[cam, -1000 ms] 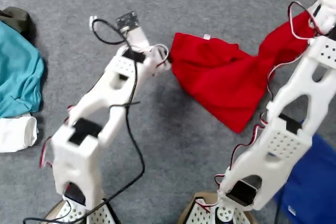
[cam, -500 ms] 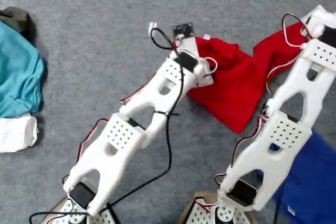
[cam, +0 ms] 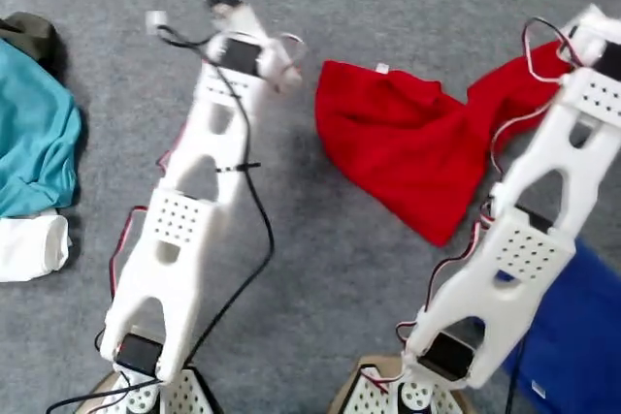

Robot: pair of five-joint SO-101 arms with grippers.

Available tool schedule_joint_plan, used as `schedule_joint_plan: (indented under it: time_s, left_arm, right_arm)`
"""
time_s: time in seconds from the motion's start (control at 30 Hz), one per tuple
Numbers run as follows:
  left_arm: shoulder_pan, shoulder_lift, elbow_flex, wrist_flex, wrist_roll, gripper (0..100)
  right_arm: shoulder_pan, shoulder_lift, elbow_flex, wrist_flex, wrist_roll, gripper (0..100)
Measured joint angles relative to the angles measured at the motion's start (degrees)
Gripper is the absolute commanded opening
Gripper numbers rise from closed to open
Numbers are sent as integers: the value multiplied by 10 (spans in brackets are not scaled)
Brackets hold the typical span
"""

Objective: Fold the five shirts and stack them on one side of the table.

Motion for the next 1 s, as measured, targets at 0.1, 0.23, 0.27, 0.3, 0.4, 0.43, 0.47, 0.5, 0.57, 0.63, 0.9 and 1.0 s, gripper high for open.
schedule_joint_plan:
  time_s: [0.1,0.23,0.27,0.3,0.4,0.43,0.47,0.5,0.57,0.63,0.9,1.0]
  left_arm:
    - [18,0,-25,41,7,23]
    - [95,0,-28,82,8,154]
    - [117,0,-28,87,10,201]
    - [135,0,-28,91,15,239]
    - [170,25,-25,91,55,267]
    - [176,37,-22,91,71,267]
    - [180,49,-22,89,84,267]
    - [183,59,-22,82,91,264]
    - [185,79,-22,63,97,222]
    - [185,100,-22,45,100,155]
    - [156,128,-24,-9,104,20]
    - [114,129,-45,-7,104,20]
  right_arm:
    - [-26,-25,0,4,3,5]
    - [-30,-31,0,4,3,5]
    - [-28,-30,0,3,3,5]
    - [-25,-30,0,-1,3,5]
    - [-4,-30,0,-8,3,5]
    - [4,-30,0,-10,3,5]
    - [12,-30,0,-11,3,5]
    - [19,-30,0,-16,3,5]
    - [32,-30,0,-23,3,5]
    - [39,-30,0,-25,-6,5]
    - [44,-30,0,-37,-9,5]
    - [44,-30,0,-37,-9,5]
